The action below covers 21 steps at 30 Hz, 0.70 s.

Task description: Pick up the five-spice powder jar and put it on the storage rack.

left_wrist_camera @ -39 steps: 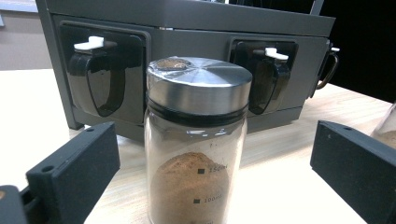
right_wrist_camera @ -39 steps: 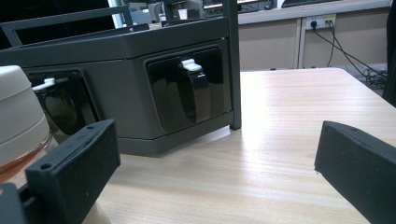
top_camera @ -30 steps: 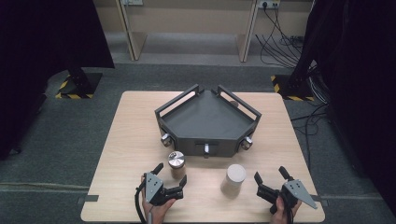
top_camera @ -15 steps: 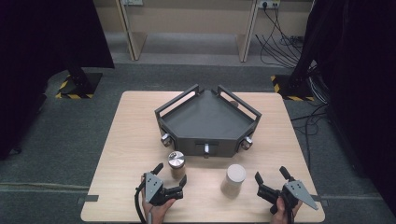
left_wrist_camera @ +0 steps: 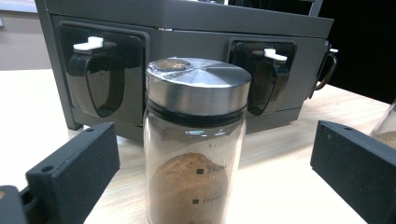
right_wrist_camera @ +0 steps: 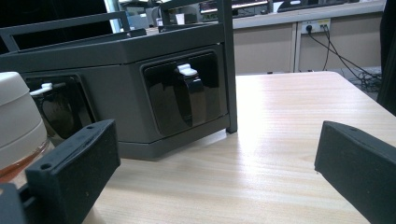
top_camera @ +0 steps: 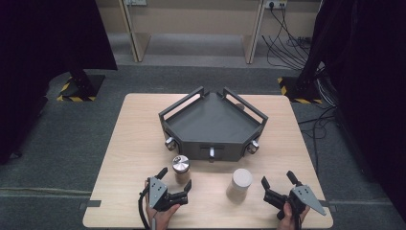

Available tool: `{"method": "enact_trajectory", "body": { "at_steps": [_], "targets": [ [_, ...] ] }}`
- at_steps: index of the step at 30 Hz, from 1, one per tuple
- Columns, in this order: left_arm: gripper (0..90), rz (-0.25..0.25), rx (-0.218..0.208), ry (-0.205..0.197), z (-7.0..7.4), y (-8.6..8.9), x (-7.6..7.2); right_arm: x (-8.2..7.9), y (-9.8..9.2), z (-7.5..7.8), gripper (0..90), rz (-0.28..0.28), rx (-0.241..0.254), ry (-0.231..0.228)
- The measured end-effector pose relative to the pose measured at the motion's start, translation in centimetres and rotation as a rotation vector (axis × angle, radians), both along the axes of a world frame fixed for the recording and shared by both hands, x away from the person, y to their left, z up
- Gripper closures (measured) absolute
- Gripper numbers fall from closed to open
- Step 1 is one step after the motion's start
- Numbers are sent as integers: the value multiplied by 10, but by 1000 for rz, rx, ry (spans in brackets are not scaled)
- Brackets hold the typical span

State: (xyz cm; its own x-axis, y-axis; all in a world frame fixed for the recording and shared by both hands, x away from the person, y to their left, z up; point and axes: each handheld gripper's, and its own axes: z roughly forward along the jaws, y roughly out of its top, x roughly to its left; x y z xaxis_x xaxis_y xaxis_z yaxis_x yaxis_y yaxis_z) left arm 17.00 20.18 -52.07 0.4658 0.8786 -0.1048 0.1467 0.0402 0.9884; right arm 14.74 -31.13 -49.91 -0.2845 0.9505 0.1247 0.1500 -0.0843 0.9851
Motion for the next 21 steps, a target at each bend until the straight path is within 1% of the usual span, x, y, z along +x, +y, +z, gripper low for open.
{"method": "enact_trajectory", "body": {
  "at_steps": [7, 11, 14, 19, 21],
  "targets": [
    [3, -14, 11, 14, 3, -1, 5, 1, -1, -1, 4, 0, 11, 4],
    [3, -5, 3, 30, 5, -3, 9, 1, -2, -1, 5, 2, 14, 5],
    [9, 6, 15, 36, 7, -7, 12, 1, -2, -1, 6, 5, 16, 6],
    [18, 11, 12, 58, 9, -10, 19, 2, -3, -1, 7, 9, 26, 8],
    [26, 10, 23, 61, 11, -12, 21, 2, -4, -1, 8, 11, 28, 12]
  ]
}}
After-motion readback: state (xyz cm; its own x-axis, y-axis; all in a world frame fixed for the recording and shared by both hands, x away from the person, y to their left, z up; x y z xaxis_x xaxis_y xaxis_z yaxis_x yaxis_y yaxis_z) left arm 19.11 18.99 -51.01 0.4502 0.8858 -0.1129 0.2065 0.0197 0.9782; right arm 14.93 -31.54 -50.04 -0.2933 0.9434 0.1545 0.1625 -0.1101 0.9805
